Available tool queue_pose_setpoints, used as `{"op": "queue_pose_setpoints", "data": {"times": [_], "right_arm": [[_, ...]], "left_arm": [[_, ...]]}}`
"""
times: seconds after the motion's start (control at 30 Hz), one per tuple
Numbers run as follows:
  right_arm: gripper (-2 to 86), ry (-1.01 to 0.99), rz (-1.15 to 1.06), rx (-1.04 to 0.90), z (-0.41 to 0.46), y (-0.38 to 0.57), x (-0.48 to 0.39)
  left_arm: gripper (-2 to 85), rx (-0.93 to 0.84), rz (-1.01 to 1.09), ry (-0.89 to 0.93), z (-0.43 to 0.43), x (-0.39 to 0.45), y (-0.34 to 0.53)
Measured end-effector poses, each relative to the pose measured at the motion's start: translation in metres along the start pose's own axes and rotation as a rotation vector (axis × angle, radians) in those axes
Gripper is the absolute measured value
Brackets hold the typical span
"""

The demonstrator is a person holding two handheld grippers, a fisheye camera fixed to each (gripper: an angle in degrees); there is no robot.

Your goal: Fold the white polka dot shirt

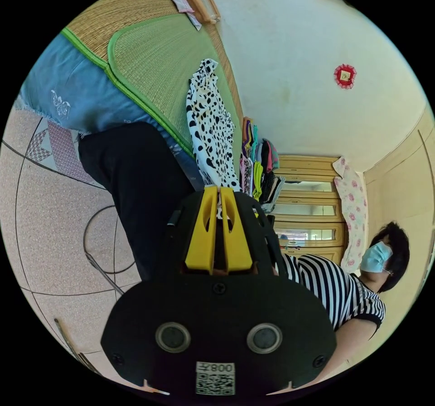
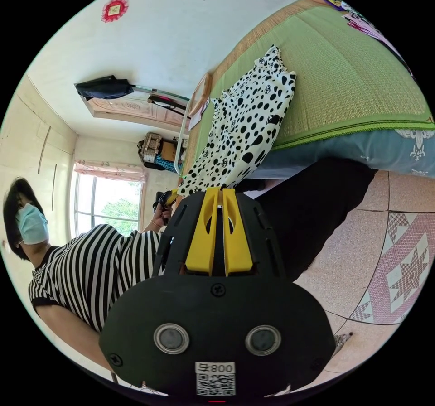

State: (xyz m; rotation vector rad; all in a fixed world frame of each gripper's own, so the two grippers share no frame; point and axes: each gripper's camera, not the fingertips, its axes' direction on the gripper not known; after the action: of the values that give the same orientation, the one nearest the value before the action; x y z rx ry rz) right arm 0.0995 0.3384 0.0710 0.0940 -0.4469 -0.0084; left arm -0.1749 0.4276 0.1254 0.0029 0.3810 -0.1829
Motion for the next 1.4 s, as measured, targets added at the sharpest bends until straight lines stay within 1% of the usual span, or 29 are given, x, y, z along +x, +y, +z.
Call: {"op": "queue_pose_setpoints", "data": {"times": [0.4, 0.77, 1.13, 1.4], "right_arm": [[1.1, -0.030, -0.030, 0.034, -0.009, 0.043, 0.003], [1.1, -0.034, -0.059, 0.049, -0.018, 0.066, 0.000], [1.1, -0.053, -0.073, 0.075, -0.028, 0.076, -0.001], [1.1, -0.055, -0.065, 0.085, -0.032, 0.063, 0.005]], "left_arm": [[0.9, 0.022, 0.030, 0.043, -0.003, -0.015, 0.039], [1.0, 0.036, 0.050, 0.067, -0.005, -0.018, 0.048], [0.8, 0.055, 0.069, 0.098, -0.004, -0.011, 0.026], [0.9, 0.078, 0.068, 0.130, 0.003, -0.004, -0.021]]}}
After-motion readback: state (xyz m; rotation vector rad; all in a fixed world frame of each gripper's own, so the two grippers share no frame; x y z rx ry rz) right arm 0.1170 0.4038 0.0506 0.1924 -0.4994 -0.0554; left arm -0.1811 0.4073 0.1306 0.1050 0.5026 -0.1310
